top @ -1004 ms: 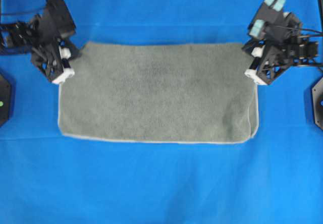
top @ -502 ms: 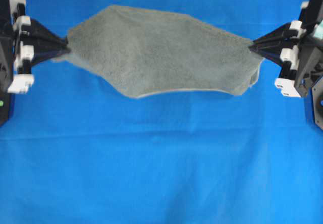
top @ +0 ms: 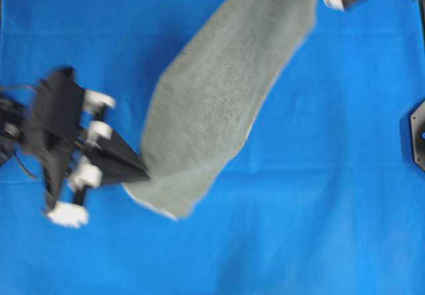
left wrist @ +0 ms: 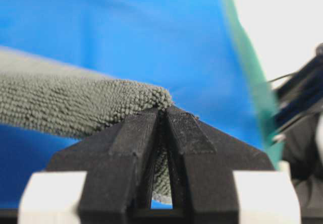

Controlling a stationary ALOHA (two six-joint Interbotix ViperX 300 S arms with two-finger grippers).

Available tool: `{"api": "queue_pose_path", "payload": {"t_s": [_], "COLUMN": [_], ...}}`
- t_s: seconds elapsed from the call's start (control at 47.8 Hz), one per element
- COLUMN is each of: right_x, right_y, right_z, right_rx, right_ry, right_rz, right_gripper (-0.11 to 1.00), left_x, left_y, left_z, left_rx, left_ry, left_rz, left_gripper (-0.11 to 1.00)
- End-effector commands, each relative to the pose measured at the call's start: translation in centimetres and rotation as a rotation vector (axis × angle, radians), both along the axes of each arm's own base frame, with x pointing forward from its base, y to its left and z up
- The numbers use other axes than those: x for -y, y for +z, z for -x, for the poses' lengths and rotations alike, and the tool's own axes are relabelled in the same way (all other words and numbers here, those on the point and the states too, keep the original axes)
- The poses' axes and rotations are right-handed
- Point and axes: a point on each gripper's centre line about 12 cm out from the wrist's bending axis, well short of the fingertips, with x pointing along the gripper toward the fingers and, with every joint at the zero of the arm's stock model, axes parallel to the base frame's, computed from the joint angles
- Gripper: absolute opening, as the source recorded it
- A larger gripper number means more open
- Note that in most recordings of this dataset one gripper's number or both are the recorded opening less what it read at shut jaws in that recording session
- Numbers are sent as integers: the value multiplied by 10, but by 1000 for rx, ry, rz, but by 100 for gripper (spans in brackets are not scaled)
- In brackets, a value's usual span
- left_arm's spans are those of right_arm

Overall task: Fold a large towel.
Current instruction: 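Lift the corners and rotate the towel so it lies lengthwise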

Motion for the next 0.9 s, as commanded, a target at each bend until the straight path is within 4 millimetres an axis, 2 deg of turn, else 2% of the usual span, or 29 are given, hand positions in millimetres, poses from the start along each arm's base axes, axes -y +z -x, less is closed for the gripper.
{"api": "queue_pose_path", "payload": {"t_s": [0.0,0.125,0.23,0.335,0.418,0.502,0.585,0.711,0.878], "right_x": [15,30,40,44,44,41,36,23,0], "right_y": [19,23,26,30,28,24,18,10,8], "right_z": [-17,-44,-62,-70,-68,-59,-41,-6,47], "right_rx": [62,70,79,87,80,56,15,-29,-42], "right_ry": [20,34,36,37,32,13,-26,-83,-164], "right_rz": [33,40,42,46,44,36,23,3,-17], "right_gripper": [2,2,2,2,2,2,2,2,2], "left_x": [24,53,68,78,84,92,99,115,129], "left_y": [14,23,33,38,38,38,39,38,37], "left_z": [-28,-64,-89,-107,-121,-140,-160,-195,-226], "left_rx": [39,44,52,60,70,87,111,141,178], "left_ry": [-44,-89,-103,-111,-112,-111,-110,-115,-120], "left_rz": [9,3,3,8,12,19,27,32,35], "left_gripper": [3,3,3,3,3,3,3,3,3]}}
